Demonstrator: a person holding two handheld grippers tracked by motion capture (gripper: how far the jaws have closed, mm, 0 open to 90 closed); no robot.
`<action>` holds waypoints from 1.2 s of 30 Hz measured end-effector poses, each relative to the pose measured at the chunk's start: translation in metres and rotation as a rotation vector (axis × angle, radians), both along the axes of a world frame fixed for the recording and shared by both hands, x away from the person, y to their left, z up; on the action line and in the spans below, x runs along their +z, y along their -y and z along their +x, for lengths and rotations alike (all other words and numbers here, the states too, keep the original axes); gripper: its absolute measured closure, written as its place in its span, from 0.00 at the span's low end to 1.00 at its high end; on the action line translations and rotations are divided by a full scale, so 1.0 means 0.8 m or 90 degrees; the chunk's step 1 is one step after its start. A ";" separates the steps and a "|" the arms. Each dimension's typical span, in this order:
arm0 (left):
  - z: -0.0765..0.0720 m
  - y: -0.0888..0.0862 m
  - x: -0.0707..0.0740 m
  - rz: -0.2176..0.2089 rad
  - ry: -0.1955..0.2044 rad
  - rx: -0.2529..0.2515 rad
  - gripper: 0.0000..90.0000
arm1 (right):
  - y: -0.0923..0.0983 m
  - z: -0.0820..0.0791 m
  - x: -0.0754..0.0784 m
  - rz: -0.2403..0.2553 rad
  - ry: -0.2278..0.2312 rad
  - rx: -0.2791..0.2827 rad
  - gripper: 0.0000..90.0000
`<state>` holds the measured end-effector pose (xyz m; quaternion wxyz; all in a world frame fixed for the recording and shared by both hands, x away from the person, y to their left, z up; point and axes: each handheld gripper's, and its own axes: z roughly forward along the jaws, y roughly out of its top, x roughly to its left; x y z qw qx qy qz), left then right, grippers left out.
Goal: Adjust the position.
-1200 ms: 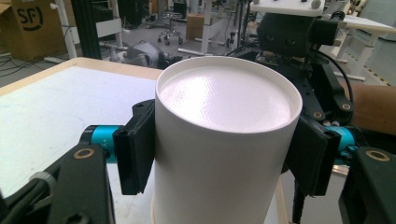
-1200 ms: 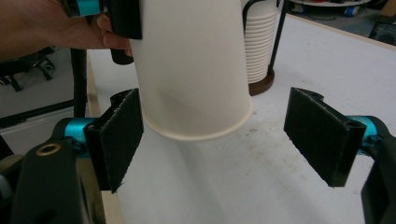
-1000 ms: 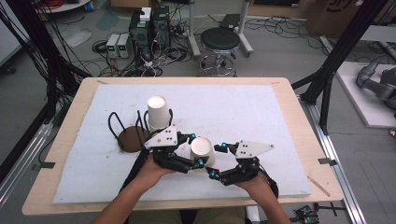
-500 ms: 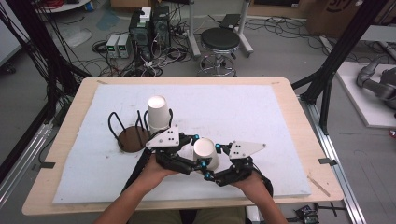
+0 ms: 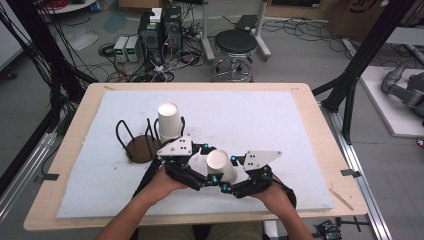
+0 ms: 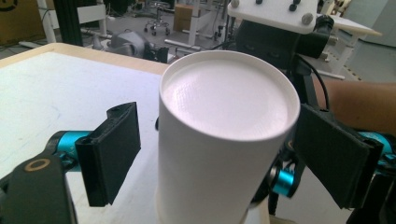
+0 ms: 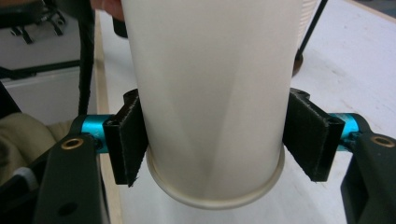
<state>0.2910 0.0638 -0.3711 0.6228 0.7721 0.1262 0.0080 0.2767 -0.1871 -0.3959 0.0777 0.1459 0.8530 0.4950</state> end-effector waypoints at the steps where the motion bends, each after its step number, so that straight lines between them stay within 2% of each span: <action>1: 0.001 -0.004 0.000 0.004 -0.003 0.001 0.17 | 0.002 0.001 0.001 -0.009 -0.004 -0.001 0.33; 2: 0.001 -0.004 0.000 0.004 -0.003 0.001 0.17 | 0.002 0.001 0.002 -0.013 -0.001 0.000 0.33; 5: 0.003 -0.012 0.001 0.028 -0.011 -0.004 0.17 | 0.005 0.003 0.007 -0.053 0.006 -0.003 0.33; 6: 0.003 -0.012 0.001 0.028 -0.011 -0.004 0.17 | 0.005 0.003 0.007 -0.053 0.006 -0.003 0.33; 7: 0.004 -0.014 0.002 0.043 -0.015 -0.008 0.17 | 0.006 0.005 0.010 -0.089 0.015 0.002 0.32; 9: 0.006 -0.013 0.001 0.065 -0.021 -0.013 0.17 | 0.004 0.006 0.012 -0.114 0.018 0.007 0.32; 10: 0.006 -0.013 0.001 0.065 -0.021 -0.013 0.17 | 0.003 0.007 0.013 -0.130 0.022 0.010 0.32; 11: 0.007 -0.011 0.002 0.087 -0.020 -0.017 0.17 | 0.001 0.007 0.014 -0.144 0.022 0.017 0.32; 12: 0.008 -0.009 0.003 0.097 -0.022 -0.023 0.17 | -0.001 0.007 0.016 -0.153 0.023 0.020 0.32; 18: 0.011 0.000 0.004 0.139 -0.023 -0.037 0.18 | -0.017 0.010 0.023 -0.235 0.030 0.062 0.32; 20: 0.011 0.000 0.003 0.144 -0.021 -0.040 0.19 | -0.022 0.010 0.024 -0.250 0.025 0.070 0.32; 21: 0.011 0.002 0.001 0.156 -0.026 -0.045 0.20 | -0.024 0.011 0.025 -0.256 0.025 0.074 0.32; 22: 0.011 0.002 0.001 0.156 -0.026 -0.045 0.20 | -0.024 0.011 0.025 -0.256 0.025 0.074 0.32; 23: 0.012 0.002 0.000 0.168 -0.029 -0.048 0.21 | -0.027 0.011 0.025 -0.270 0.030 0.084 0.32; 28: 0.012 0.003 -0.002 0.179 -0.035 -0.057 0.27 | -0.030 0.011 0.026 -0.291 0.037 0.094 0.32; 32: 0.013 0.004 -0.003 0.186 -0.041 -0.069 0.33 | -0.031 0.012 0.027 -0.309 0.028 0.099 0.32; 33: 0.013 0.005 -0.004 0.194 -0.037 -0.070 0.36 | -0.032 0.012 0.027 -0.317 0.026 0.103 0.35; 36: 0.015 0.005 -0.005 0.194 -0.039 -0.074 0.37 | -0.032 0.010 0.027 -0.317 0.028 0.109 0.35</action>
